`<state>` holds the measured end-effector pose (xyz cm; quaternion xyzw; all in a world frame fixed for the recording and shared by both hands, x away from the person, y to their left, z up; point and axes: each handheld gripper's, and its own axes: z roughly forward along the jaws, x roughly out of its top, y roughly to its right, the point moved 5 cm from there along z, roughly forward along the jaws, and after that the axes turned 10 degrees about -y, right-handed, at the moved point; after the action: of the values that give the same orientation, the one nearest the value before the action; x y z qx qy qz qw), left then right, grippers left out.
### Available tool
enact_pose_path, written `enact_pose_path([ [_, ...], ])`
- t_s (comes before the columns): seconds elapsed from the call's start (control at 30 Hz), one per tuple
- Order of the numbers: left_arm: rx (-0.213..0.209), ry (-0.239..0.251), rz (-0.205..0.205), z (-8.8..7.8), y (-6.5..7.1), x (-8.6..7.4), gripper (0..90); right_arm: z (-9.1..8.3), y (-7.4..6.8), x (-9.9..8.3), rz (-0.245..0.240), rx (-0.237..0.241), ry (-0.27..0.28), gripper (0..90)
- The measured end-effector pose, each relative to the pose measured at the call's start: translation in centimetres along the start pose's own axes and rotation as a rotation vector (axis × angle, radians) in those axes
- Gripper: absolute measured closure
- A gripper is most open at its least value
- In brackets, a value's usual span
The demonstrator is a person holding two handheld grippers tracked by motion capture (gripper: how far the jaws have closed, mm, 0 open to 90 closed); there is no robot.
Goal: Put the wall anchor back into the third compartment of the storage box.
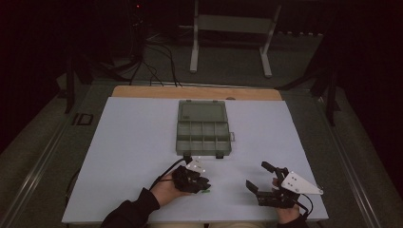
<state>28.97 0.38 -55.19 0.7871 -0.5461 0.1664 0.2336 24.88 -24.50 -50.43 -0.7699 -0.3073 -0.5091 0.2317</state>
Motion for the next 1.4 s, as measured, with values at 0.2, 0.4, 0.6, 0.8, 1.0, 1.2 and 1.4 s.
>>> enact_pose_path([
  [0.2, 0.024, -0.021, 0.012, 0.4, 0.1, -0.1, 77.6, 0.0, 0.0, 0.0, -0.001, 0.001, -0.002, 11.3],
  [0.4, 0.040, -0.021, 0.016, 0.5, 0.0, -0.1, 82.4, 0.1, 0.0, 0.0, 0.001, 0.002, -0.004, 11.3],
  [0.6, 0.038, -0.021, 0.009, 0.3, -0.1, -0.1, 83.2, 0.0, 0.0, 0.0, 0.002, 0.002, -0.002, 11.3],
  [0.8, 0.046, 0.002, 0.007, -0.8, -0.3, 0.3, 83.2, 0.1, 0.0, -0.1, 0.003, 0.001, -0.003, 11.3],
  [1.0, 0.064, 0.041, -0.012, -2.6, -0.9, 1.0, 83.2, 0.0, 0.1, -0.1, 0.005, -0.002, 0.000, 11.3],
  [1.2, 0.079, 0.086, -0.015, -4.7, -1.4, 2.2, 83.2, 0.1, 0.1, -0.1, 0.005, -0.002, -0.002, 11.3],
  [1.4, 0.090, 0.103, -0.017, -5.6, -1.8, 3.1, 83.2, 0.0, 0.1, -0.1, 0.005, -0.002, -0.002, 11.3],
])
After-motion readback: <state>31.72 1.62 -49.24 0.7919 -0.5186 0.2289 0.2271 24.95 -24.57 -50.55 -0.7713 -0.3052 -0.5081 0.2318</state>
